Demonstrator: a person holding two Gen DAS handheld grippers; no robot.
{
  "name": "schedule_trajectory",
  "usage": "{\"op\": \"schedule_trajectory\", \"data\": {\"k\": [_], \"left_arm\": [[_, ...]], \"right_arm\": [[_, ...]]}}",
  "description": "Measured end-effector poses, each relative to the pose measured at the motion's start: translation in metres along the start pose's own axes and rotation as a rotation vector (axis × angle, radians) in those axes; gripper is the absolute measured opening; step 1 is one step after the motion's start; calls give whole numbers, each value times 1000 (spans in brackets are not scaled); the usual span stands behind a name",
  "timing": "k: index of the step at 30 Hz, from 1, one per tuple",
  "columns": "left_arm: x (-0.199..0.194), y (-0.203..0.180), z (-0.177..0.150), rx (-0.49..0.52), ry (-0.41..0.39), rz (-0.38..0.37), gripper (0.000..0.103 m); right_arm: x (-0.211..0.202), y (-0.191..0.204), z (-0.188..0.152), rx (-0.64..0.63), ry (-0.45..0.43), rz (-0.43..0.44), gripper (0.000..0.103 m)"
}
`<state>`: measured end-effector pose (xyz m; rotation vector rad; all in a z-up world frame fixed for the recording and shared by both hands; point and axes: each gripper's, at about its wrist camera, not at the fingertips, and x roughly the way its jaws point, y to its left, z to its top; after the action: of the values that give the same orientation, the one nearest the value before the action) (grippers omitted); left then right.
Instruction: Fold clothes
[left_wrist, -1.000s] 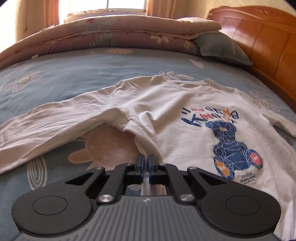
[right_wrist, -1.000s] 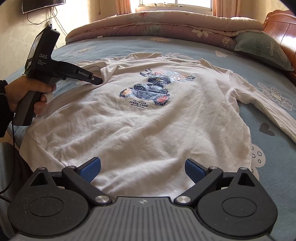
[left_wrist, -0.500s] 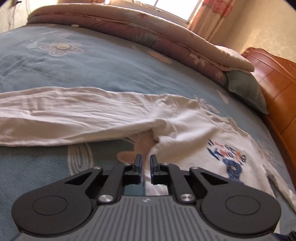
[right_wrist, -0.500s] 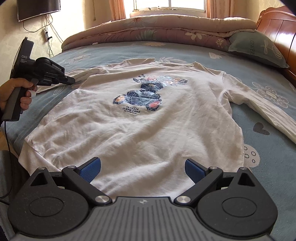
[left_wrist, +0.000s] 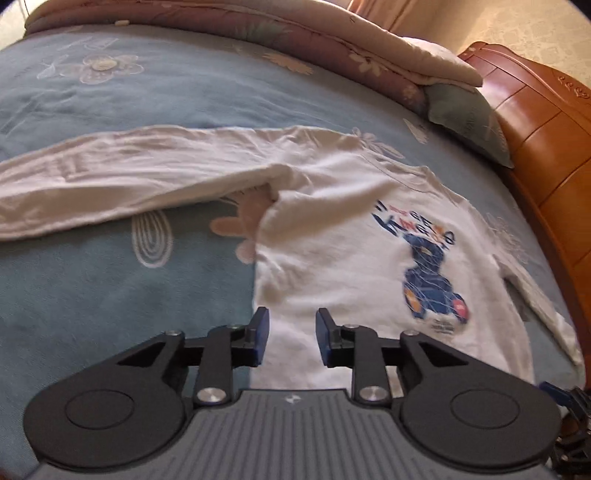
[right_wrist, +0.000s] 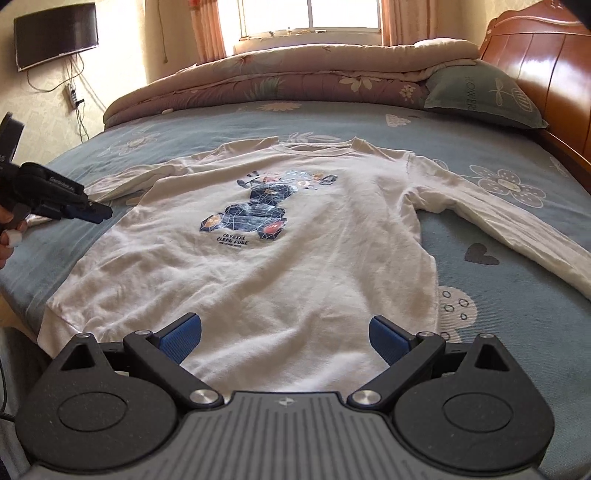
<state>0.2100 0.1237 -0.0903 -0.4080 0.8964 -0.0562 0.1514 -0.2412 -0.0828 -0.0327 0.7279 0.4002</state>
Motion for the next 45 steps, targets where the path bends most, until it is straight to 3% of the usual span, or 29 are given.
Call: {"op": "schedule_trajectory", "data": {"k": [3,4,5,6,7,11,12,14,19,23,25,28,31,34,35,36,40,45], "left_arm": [[-3,-5,-26,-49,85,-163,35],[0,-5,-35,-66,121,-184,38],[2,-4,-44,-59,129,-132,39],[3,-2,-52,-49,133,-73,32],[-1,1,-55,-46,119,-39,17],[-15,10,-52,-46,122,63,16],[-17,7,-48,-33,111,47,17],[-22,0,-39,-4,84,7,31],[4,-43,-15,54,61,-79,37],[27,-72,2,79,44,-138,42],[43,-76,6,59,47,-149,44],[68,-70,2,19,81,-121,44],[69,-61,-3,7,54,-184,53],[69,-53,-5,-27,48,-228,55],[69,-50,-5,-37,47,-240,56],[69,-48,-4,-46,48,-249,56],[70,-46,-4,-53,49,-269,57],[68,-46,0,-8,58,-258,57]], "right_arm": [[-6,-6,-2,30,-15,0,100],[-7,-6,-3,33,-16,2,100],[-8,-6,-4,33,-16,2,100],[-10,-6,-4,33,-16,2,100],[-11,-7,-5,33,-17,2,100],[-14,-23,-4,90,-24,10,100],[-14,-29,-4,113,-26,16,100],[-14,-42,-3,160,-31,27,100],[-12,-75,2,277,-43,57,100],[13,-111,28,355,-52,95,99],[32,-127,42,380,-44,115,94],[70,-147,62,402,-18,137,78],[108,-160,76,407,17,132,70],[126,-154,86,331,5,112,66],[131,-152,89,301,2,97,56],[134,-147,91,258,2,63,41],[135,-145,90,183,-7,-7,12],[129,-168,93,227,-18,-30,10]]}}
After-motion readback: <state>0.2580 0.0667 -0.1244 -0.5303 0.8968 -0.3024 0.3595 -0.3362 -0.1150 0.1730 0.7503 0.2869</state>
